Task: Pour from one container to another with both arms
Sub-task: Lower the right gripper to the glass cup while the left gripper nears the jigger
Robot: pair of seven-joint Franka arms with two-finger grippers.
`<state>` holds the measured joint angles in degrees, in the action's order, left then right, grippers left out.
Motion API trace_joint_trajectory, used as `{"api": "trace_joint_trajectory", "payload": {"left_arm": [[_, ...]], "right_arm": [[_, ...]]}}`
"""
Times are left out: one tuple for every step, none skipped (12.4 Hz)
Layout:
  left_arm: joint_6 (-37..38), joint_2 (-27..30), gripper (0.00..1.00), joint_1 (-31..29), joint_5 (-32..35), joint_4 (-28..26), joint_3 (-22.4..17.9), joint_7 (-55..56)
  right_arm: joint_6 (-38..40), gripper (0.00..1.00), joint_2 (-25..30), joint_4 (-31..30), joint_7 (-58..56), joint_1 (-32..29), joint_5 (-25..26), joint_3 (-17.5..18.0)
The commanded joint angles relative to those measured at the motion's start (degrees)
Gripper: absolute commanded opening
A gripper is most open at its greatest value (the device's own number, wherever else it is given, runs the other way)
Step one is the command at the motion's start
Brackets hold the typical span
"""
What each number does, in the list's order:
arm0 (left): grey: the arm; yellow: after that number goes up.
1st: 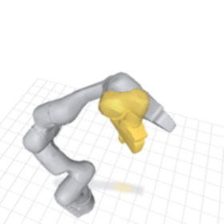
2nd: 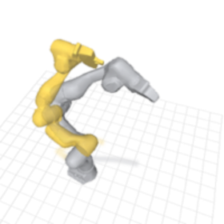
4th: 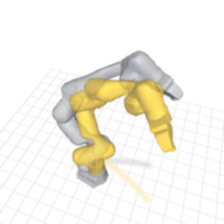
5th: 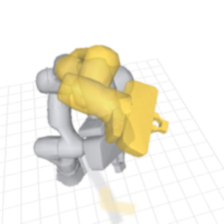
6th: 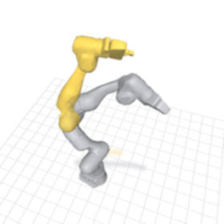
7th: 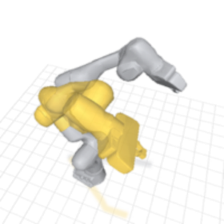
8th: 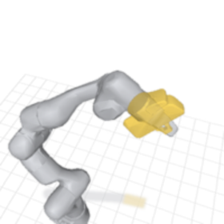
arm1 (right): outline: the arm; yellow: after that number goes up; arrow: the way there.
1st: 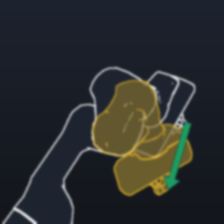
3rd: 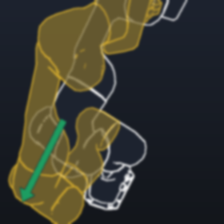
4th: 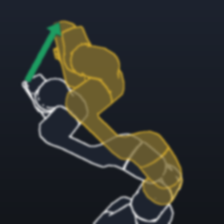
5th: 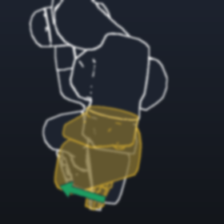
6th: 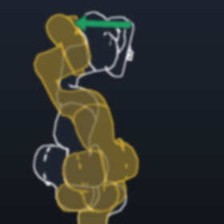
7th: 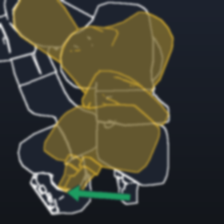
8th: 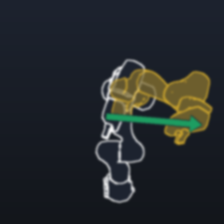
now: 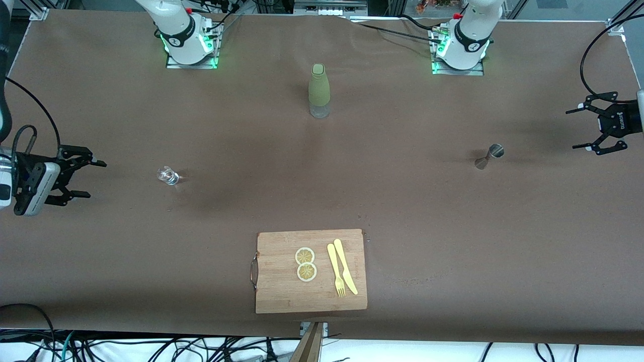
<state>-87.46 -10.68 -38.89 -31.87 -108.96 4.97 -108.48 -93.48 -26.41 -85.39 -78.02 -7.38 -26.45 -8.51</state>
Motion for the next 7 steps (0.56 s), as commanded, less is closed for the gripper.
{"api": "trace_joint_trajectory", "payload": {"left_arm": [[1.15,-0.13,1.0,-0.66,-1.7,0.76,0.39,-1.56],[1.41,-0.21,1.0,-0.75,-1.62,0.59,0.39,-1.56],[1.76,-0.3,1.0,-1.1,-1.7,0.41,0.39,-1.56],[1.76,-0.48,1.0,-1.1,-1.7,0.41,0.39,-1.56],[1.76,-0.74,1.0,-1.1,-1.7,0.5,0.39,-1.56],[1.76,-0.92,1.0,-1.45,-1.7,0.41,0.39,-1.65],[1.76,-1.18,1.0,-1.45,-1.7,0.5,0.39,-1.56]], "right_arm": [[3.03,1.0,-4.6,0.4,-11.77,-3.95,-9.63,0.6],[4.17,1.0,-5.92,0.06,-15.9,-5.35,-11.32,0.6],[4.97,1.0,-7.41,-0.21,-20.29,-6.15,-14.04,0.6],[5.93,1.0,-9.08,-0.73,-24.94,-7.2,-16.85,0.6],[6.98,1.0,-11.1,-1.26,-29.34,-7.82,-18.7,0.6],[8.04,1.0,-12.77,-2.05,-35.47,-8.7,-20.55,0.6],[8.22,1.0,-13.92,-3.1,-41.71,-9.06,-21.96,0.6]]}}
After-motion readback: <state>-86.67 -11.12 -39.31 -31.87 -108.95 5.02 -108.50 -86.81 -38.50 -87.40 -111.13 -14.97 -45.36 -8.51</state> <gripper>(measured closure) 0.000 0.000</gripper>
